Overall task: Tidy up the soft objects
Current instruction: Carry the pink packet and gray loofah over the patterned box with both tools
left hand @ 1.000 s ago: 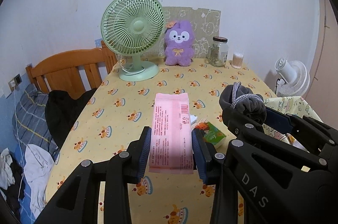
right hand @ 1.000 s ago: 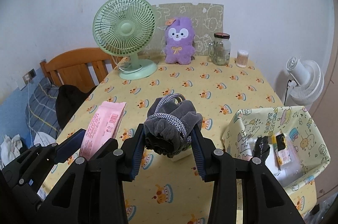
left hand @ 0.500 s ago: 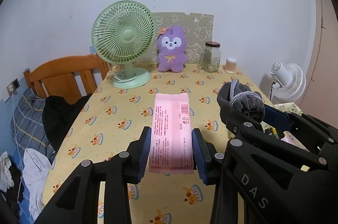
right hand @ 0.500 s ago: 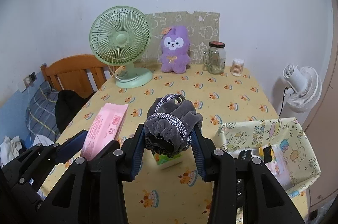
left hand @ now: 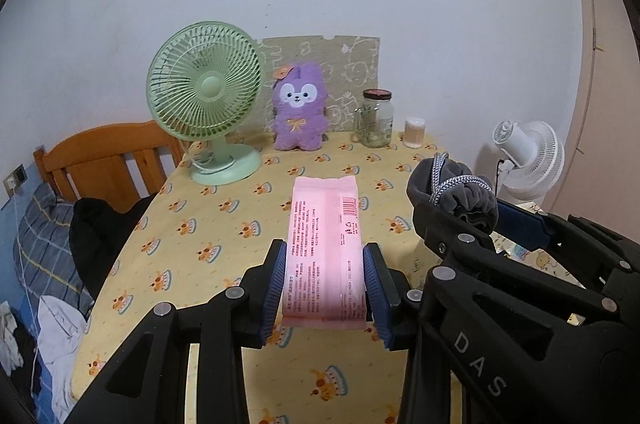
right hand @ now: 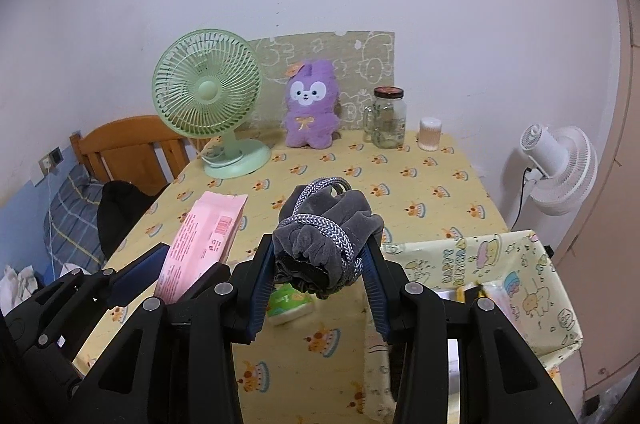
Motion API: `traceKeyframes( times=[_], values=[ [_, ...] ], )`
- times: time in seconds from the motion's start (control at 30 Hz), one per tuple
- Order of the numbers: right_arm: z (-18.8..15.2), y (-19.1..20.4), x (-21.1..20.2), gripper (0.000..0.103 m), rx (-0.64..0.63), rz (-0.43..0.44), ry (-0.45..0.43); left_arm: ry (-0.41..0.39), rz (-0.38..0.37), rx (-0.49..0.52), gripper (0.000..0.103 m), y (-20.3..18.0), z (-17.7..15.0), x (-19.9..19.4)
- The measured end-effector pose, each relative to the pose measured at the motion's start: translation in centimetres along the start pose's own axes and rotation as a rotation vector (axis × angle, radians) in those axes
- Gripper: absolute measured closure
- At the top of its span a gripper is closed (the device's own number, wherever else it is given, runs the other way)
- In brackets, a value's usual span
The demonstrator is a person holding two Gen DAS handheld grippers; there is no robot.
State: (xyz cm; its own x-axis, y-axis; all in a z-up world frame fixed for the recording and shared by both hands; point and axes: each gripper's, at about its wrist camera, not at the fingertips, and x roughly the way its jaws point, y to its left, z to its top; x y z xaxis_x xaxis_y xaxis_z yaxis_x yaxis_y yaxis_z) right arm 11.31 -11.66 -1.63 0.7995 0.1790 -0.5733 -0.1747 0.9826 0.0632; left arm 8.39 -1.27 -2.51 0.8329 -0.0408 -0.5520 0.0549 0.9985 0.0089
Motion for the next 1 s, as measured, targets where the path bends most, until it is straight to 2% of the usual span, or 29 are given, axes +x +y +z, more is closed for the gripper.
traceKeyframes(
  times=[1.0],
  values=[
    [-0.2, -7.5, -1.1, 0.058, 0.038, -0.088, -0.009, 0.000, -0.111, 0.061, 0.064, -7.4, 0.6, 1.7]
  ],
)
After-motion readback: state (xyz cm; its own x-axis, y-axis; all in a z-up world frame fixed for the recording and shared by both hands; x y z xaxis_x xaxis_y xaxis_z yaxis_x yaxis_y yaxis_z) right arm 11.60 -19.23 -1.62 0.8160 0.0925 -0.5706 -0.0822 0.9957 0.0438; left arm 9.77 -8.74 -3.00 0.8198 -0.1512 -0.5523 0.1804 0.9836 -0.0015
